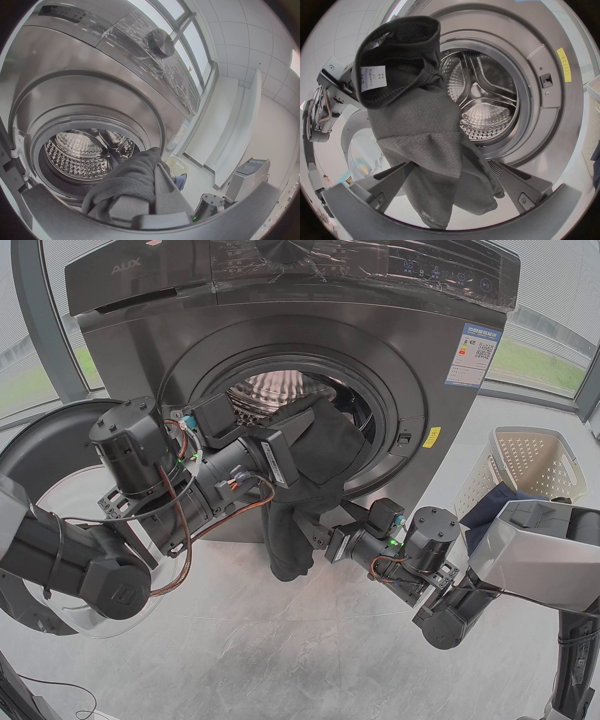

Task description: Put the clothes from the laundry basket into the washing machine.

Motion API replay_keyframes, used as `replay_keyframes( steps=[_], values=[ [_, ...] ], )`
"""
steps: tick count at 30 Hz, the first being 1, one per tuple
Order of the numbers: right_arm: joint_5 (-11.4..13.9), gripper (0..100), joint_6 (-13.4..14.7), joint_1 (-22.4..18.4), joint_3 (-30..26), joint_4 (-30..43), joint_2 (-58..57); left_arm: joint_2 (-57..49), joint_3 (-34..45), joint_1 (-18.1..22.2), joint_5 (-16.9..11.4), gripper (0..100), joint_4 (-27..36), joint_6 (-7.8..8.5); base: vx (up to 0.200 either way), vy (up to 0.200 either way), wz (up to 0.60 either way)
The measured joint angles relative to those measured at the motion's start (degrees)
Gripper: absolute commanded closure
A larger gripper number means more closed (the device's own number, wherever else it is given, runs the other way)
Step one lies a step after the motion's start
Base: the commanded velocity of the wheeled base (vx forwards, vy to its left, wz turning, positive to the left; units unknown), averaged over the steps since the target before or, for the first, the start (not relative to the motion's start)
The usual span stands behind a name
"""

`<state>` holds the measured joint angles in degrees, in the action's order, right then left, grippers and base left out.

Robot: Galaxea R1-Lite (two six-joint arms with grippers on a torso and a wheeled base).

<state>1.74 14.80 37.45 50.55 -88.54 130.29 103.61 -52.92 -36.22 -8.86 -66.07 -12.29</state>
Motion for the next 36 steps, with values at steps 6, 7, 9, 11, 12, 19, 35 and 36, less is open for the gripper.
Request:
replay_keyframes(
  steps=[6, 7, 9, 11, 12, 19, 35, 36],
  values=[
    [1.89, 0, 0.61, 1.46, -1.05, -0.28, -0.13, 0.13, 0.15, 0.41, -0.02, 100, 0.0, 0.02, 0.0, 0.0, 0.0],
    [2.28, 0, 0.63, 1.6, -1.33, -0.28, -0.3, 0.15, 0.15, 0.5, -0.02, 100, 0.0, 0.02, 0.0, 0.0, 0.0],
    [2.9, 0, 0.63, 1.83, -1.94, -0.3, -0.63, 0.2, 0.15, 0.65, -0.05, 100, 0.0, 0.02, 0.0, 0.0, 0.0],
    [3.5, 0, 0.61, 2.13, -3.17, -0.3, -1.21, 0.24, 0.09, 0.89, -0.11, 100, 0.0, 0.04, 0.0, 0.0, 0.0],
    [3.64, 0, 0.61, 2.23, -3.84, -0.28, -1.52, 0.24, 0.0, 1.07, -0.13, 100, 0.0, 0.04, 0.0, 0.0, 0.0],
    [3.78, 0, 0.3, 3.1, -6.62, -0.22, -4.52, 0.26, 0.04, 1.63, -0.33, 100, 0.0, 0.02, 0.0, 0.0, 0.0],
    [3.5, 100, 0.41, 2.79, -0.48, -0.26, -2.12, 0.26, 0.37, 1.16, -0.49, 100, -0.79, 0.02, 0.0, 0.0, 0.0],
    [3.5, 100, 0.44, 2.84, -0.26, -0.26, -1.96, 0.26, 0.37, 1.16, -0.49, 100, -0.82, 0.02, 0.0, 0.0, 0.0]
  ],
)
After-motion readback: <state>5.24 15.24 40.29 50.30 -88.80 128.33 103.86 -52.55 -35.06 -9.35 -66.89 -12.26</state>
